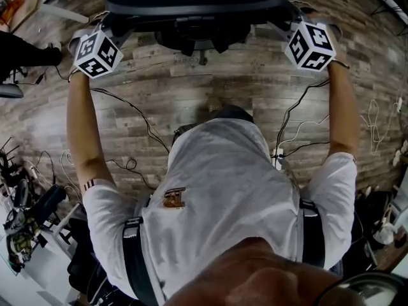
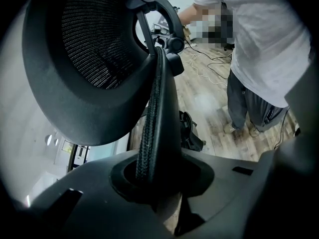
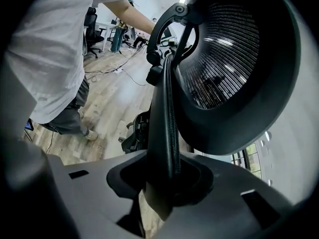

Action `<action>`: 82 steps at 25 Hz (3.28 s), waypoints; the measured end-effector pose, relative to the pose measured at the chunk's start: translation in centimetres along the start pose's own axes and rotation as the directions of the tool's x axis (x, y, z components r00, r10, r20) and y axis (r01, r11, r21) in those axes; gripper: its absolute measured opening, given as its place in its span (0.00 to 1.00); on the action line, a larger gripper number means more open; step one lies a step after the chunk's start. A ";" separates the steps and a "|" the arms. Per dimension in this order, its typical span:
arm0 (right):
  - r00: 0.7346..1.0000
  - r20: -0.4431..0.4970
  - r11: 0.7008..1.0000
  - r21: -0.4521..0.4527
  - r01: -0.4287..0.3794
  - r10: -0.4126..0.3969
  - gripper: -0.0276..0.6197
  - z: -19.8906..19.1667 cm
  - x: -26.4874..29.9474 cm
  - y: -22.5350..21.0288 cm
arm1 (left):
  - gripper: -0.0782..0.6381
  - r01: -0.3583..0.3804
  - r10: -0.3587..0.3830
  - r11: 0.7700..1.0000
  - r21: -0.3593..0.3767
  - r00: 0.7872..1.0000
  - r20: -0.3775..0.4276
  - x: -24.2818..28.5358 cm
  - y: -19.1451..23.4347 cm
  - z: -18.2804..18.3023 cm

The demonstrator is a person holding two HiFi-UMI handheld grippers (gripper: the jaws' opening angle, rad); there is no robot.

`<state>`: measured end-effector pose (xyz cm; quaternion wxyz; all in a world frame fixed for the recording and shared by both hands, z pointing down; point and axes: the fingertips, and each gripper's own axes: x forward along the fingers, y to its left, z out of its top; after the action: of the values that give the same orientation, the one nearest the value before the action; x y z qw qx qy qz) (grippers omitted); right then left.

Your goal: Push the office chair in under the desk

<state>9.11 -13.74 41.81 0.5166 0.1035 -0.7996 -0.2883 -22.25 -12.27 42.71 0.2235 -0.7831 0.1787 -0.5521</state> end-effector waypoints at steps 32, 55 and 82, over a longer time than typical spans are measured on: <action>0.999 -0.047 0.999 0.053 0.007 -0.005 0.25 -5.7 7.2 -13.5 | 0.26 -0.024 0.022 0.999 0.043 0.999 0.046 9.1 15.4 -2.2; 0.998 -0.060 0.998 0.060 -0.010 0.013 0.25 -16.0 12.2 -25.2 | 0.25 -0.009 0.007 0.998 0.058 0.999 0.041 18.7 27.7 0.2; 0.999 -0.051 1.000 0.020 -0.018 0.019 0.22 -26.8 17.1 -36.9 | 0.23 0.056 -0.055 0.998 0.027 0.998 -0.032 28.7 39.3 3.5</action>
<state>20.40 -61.14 41.95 0.5385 0.1082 -0.7898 -0.2730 -10.87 -59.70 42.66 0.2161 -0.7759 0.1526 -0.5727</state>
